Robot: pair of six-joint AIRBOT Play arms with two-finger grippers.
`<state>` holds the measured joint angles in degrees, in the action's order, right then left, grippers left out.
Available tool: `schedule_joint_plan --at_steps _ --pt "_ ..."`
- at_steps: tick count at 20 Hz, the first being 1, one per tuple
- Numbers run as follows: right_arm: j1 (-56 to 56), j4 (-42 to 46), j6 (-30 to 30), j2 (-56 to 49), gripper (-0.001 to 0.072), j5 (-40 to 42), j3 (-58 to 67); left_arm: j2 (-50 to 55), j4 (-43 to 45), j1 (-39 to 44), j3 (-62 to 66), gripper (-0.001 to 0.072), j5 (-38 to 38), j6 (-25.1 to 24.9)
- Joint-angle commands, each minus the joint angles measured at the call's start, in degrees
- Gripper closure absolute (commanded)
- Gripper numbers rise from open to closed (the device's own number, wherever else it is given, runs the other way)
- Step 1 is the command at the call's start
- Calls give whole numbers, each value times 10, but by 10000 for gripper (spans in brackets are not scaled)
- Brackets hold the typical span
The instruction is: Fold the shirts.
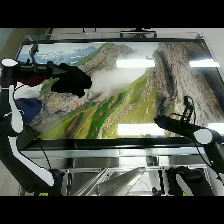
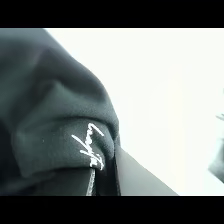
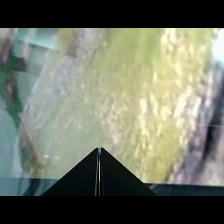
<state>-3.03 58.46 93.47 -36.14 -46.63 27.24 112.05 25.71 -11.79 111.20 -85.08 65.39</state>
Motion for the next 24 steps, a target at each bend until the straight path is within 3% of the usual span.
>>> schedule_joint_plan --at_steps 1,6,7,8,9,10,14,16,20,24 --pt "47 10 -40 0 684 -61 65 -87 -107 90 -69 702 -54 -34" --pt "141 2 -74 -3 678 -148 96 -151 -11 236 -200 695 16 -34" --pt "147 2 -81 -7 671 -163 96 -152 -7 253 -217 646 36 -34" --pt "150 2 -82 -11 463 -176 96 -151 0 264 -229 368 50 -34" --pt "150 -2 -82 -17 198 -181 96 -151 11 270 -236 50 62 -34" --pt "150 -9 -82 -23 143 -182 96 -151 25 270 -236 -11 65 -32" --pt "149 -13 -83 -59 142 -207 94 -151 123 220 -215 -7 6 33" --pt "140 -13 -98 -81 141 -211 79 -155 148 200 -269 -1 -30 46" --pt "102 -27 -115 -136 141 -149 18 -177 132 218 -468 0 80 4" --pt "59 -93 -195 -242 142 -80 12 -148 -4 274 -511 12 169 -67"
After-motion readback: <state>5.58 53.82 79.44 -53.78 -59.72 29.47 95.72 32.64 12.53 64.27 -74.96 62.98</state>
